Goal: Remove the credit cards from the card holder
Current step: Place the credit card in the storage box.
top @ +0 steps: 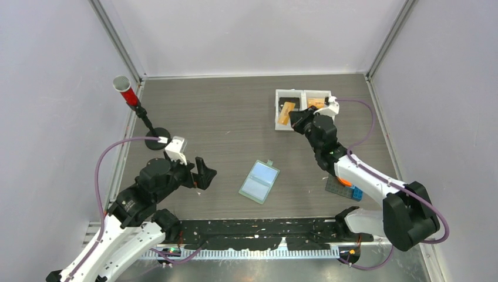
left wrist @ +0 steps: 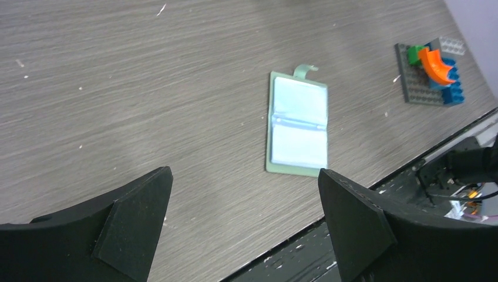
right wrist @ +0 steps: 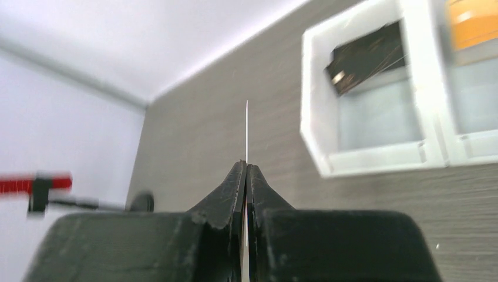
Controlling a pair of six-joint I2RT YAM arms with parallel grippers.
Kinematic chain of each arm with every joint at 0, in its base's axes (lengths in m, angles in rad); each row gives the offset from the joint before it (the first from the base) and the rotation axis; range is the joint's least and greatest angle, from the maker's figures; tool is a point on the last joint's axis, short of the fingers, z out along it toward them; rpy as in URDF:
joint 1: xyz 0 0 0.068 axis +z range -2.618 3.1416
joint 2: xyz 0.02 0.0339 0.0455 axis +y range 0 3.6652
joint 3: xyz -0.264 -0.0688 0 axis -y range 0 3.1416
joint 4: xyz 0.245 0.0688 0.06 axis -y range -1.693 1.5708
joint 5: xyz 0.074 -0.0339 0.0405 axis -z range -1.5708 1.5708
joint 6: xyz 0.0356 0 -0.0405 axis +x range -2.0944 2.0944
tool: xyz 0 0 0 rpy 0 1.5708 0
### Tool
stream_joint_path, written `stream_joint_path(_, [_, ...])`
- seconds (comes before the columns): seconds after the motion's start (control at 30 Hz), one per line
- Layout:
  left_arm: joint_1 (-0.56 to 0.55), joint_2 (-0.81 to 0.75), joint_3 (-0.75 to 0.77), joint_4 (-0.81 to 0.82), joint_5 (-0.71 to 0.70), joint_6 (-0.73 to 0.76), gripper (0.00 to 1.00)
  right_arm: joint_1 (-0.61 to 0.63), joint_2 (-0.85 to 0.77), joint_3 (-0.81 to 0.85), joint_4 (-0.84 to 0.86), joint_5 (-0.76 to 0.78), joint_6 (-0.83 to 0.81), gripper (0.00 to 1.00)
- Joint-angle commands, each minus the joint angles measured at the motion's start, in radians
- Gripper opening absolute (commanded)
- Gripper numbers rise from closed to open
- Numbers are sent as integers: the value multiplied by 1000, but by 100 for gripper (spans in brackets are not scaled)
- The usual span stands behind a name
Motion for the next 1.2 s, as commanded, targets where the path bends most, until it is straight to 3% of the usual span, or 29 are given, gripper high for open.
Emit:
stream_joint_path(0.0, [2,-23,43,-96,-35,38,99,-9,41,-8,180,461,178,5])
stream_joint_path(0.27, [3,-37,80,-203,-15,100,99,-55,212,28,212,741,431,5])
stream_joint_path(0.5, [3,-70,57,-195,-9,97,99,-106,377,104,215,778,604,5])
stream_joint_path(0.7, [3,-82,54,-195,-9,99,99,-119,413,135,178,830,692,5])
stream_joint_path(1.17, [2,-100,53,-201,-8,93,99,-147,532,288,1,851,800,5])
